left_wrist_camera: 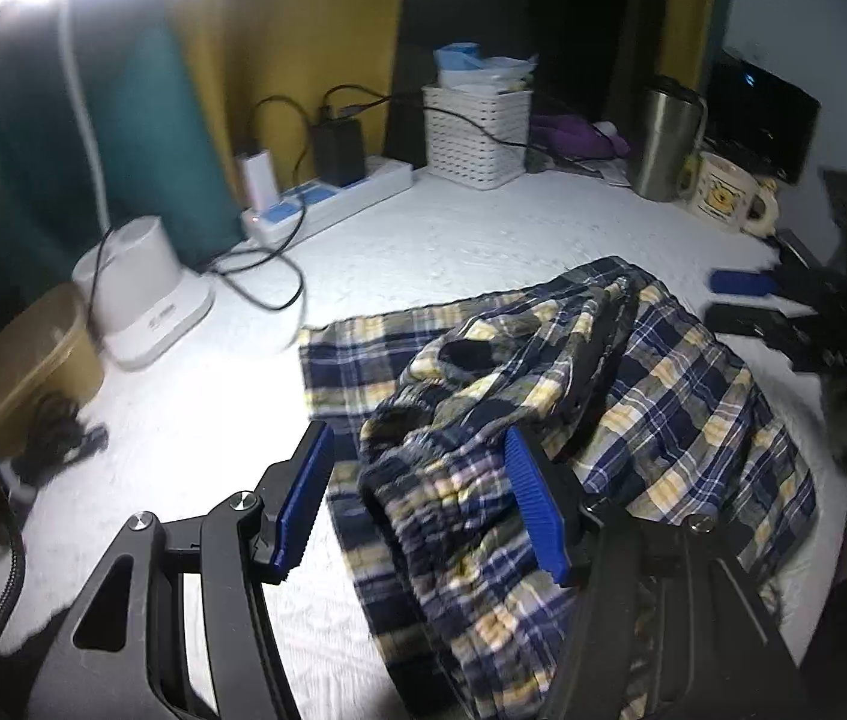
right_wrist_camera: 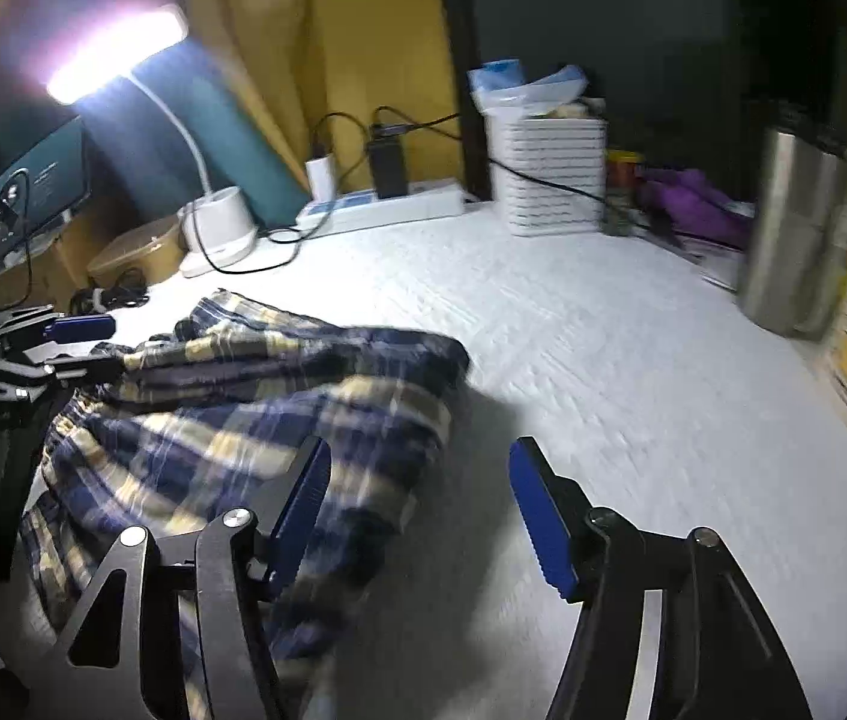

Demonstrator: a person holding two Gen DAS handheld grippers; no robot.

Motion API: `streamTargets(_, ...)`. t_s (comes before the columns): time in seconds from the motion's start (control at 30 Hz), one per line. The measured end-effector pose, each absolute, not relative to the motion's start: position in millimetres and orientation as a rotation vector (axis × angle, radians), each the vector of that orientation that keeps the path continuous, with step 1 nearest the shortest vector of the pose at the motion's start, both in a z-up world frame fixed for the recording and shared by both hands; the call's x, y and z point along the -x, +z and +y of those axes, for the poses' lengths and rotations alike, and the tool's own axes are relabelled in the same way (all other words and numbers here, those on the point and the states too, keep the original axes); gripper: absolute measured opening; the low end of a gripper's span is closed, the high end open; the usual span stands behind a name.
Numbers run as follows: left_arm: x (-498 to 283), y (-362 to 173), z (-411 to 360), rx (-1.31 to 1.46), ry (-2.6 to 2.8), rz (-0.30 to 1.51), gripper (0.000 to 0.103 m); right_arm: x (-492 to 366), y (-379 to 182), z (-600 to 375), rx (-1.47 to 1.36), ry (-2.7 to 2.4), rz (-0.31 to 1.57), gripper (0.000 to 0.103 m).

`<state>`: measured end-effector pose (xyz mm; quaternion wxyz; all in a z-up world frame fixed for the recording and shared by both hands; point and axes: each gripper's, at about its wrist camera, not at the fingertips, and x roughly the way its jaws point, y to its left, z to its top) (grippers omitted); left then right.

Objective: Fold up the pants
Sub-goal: 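Pinch the plaid pants' waistband edge with the left gripper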

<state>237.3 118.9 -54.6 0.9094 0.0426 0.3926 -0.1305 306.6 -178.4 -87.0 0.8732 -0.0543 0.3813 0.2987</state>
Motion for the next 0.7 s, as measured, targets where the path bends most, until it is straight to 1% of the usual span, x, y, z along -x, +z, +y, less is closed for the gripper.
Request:
streamTargets(0.07, -241, -57, 114, -0.115, -0.286, 0.814, 0.058, -320, -94, -169, 0.137, 0.681, 0.822, 0.061)
streamTargets(0.1, -242, -59, 112, -0.127, -0.294, 0.814, 0.047, -324, -98, -164, 0.153, 0.693, 0.832, 0.053)
streamTargets(0.13, -244, -61, 111, -0.143, -0.301, 0.818, 0.034, -328, -102, -160, 0.171, 0.700, 0.840, 0.036)
streamTargets(0.17, -247, -64, 110, -0.151, -0.302, 0.829, 0.030, -334, -107, -155, 0.184, 0.704, 0.854, 0.029)
streamTargets(0.2, -250, -67, 110, -0.147, -0.305, 0.838, 0.022, -337, -109, -152, 0.186, 0.701, 0.863, 0.021)
streamTargets(0.23, -254, -69, 111, -0.139, -0.305, 0.847, 0.019, -341, -111, -150, 0.186, 0.704, 0.869, 0.018)
streamTargets(0.33, -259, -67, 114, -0.124, -0.291, 0.843, 0.013, -345, -106, -143, 0.194, 0.706, 0.856, 0.012)
streamTargets(0.57, -272, -54, 123, -0.092, -0.268, 0.810, 0.012, -366, -100, -139, 0.145, 0.701, 0.864, 0.011)
streamTargets(0.7, -284, -58, 127, -0.092, -0.251, 0.817, 0.012, -380, -104, -134, 0.113, 0.703, 0.883, 0.011)
